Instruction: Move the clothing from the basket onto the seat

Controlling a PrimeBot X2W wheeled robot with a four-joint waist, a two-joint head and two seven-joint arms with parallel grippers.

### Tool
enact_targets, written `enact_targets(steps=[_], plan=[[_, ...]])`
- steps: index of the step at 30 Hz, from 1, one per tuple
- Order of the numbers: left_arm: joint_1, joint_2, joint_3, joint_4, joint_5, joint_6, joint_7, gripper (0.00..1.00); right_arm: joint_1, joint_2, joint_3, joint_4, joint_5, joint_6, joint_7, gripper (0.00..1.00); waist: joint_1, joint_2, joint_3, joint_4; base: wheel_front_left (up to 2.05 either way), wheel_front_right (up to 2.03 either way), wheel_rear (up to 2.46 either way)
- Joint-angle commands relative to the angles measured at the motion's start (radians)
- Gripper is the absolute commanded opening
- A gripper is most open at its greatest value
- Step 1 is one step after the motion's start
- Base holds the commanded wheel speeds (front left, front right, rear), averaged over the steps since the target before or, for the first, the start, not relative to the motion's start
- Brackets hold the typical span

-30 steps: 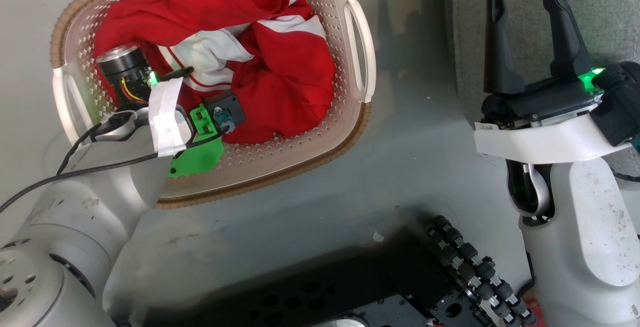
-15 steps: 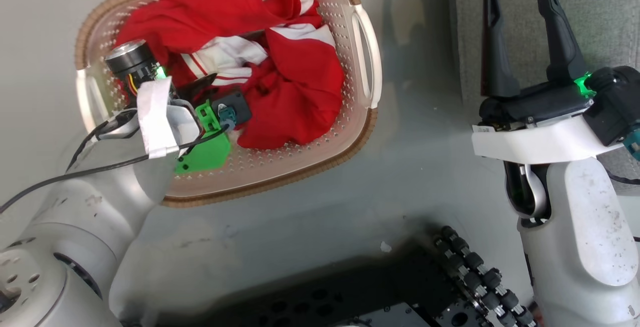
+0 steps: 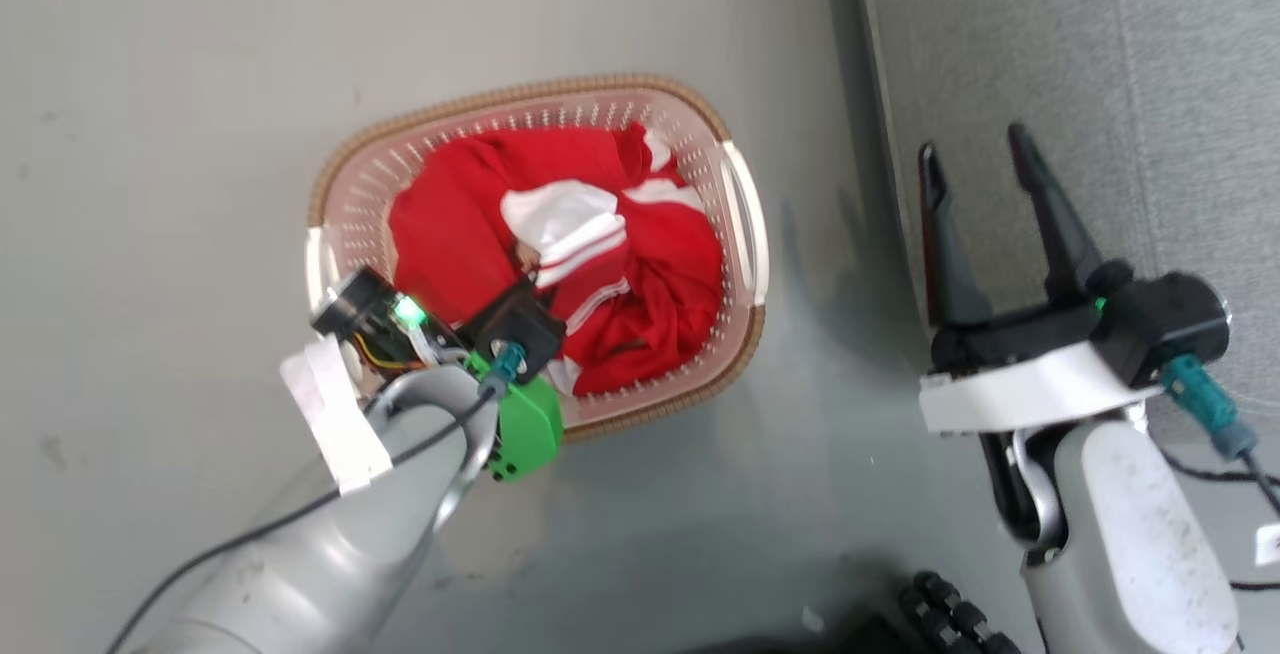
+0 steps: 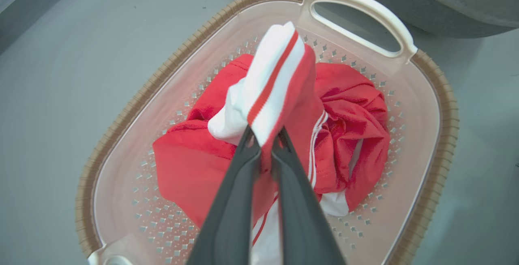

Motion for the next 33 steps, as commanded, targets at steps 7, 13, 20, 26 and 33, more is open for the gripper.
enact_targets(steps=[7, 13, 20, 26, 33], plan=[[0.188, 0.025, 0.113, -0.197, 0.005, 0.073, -0.001, 0.00, 0.136, -0.004, 0.045, 0.048, -0.017, 0.000, -0.003, 1.00, 0.0000, 0.0000, -0.394, 0.079, 0.00, 0.00, 0.00], [0.297, 0.047, 0.215, -0.357, 0.037, 0.110, -0.001, 0.00, 0.212, -0.004, 0.081, 0.083, -0.025, 0.000, -0.003, 1.00, 0.0000, 0.0000, -0.517, 0.097, 0.00, 0.00, 0.00], [0.373, 0.071, 0.303, -0.537, 0.096, 0.140, -0.001, 0.00, 0.272, -0.003, 0.110, 0.116, -0.026, 0.000, -0.003, 1.00, 0.0000, 0.0000, -0.614, 0.103, 0.00, 0.00, 0.00], [0.400, 0.074, 0.363, -0.649, 0.124, 0.139, -0.001, 0.00, 0.301, -0.003, 0.155, 0.129, -0.014, 0.000, -0.003, 1.00, 0.0000, 0.0000, -0.672, 0.094, 0.00, 0.00, 0.00], [0.358, 0.043, 0.384, -0.691, 0.134, 0.121, 0.000, 0.00, 0.287, -0.003, 0.234, 0.106, -0.035, 0.000, -0.003, 1.00, 0.0000, 0.0000, -0.684, 0.103, 0.00, 0.00, 0.00]])
